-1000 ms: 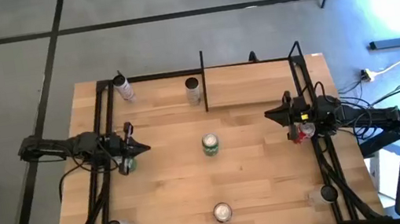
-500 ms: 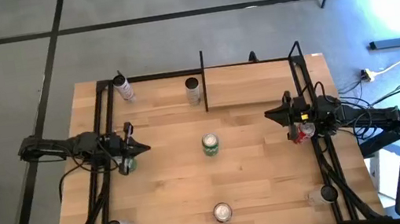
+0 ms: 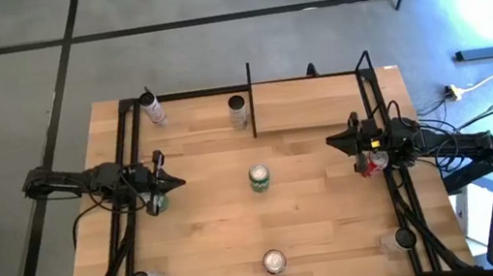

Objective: Place canned beverage on shelf

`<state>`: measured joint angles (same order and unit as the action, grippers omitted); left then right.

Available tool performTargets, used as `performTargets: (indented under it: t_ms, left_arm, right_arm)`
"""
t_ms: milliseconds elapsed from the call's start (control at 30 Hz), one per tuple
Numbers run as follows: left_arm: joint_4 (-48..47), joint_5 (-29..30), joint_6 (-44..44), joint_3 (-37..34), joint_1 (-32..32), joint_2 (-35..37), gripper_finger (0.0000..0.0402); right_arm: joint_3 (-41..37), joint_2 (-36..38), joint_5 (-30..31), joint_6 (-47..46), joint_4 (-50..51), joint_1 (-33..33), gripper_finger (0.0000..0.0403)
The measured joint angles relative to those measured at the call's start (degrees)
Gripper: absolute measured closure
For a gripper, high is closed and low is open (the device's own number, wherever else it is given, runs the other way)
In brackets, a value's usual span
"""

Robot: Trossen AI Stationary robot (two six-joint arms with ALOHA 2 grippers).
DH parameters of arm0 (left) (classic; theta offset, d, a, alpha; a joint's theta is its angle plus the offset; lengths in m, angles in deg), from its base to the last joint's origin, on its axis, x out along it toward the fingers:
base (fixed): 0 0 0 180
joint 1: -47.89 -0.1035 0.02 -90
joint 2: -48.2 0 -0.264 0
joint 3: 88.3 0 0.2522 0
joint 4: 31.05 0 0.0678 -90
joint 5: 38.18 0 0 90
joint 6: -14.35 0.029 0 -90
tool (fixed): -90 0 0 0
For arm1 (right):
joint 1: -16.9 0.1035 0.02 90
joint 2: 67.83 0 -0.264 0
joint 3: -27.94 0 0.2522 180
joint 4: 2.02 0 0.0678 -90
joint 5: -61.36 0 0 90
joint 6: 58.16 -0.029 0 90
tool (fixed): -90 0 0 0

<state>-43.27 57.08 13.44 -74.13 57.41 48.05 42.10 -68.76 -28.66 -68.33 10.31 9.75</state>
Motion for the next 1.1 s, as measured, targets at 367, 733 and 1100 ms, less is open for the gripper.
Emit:
performTargets:
  t_ms: [367,733,1100]
  left_arm:
    - [0.0,-0.01,0.0,0.01,0.0,0.0,0.0401]
    - [-0.02,-0.02,0.0,0.01,0.0,0.0,0.0401]
    - [1.68,1.5,0.0,-0.01,0.0,0.0,0.0401]
  right_arm:
    - [0.02,0.0,0.4,3.1,0.0,0.0,0.0363]
    - [0.02,-0.04,2.01,1.95,-3.91,-0.01,0.0363]
    - [0.02,0.05,20.96,-14.36,-16.28,-0.01,0.0363]
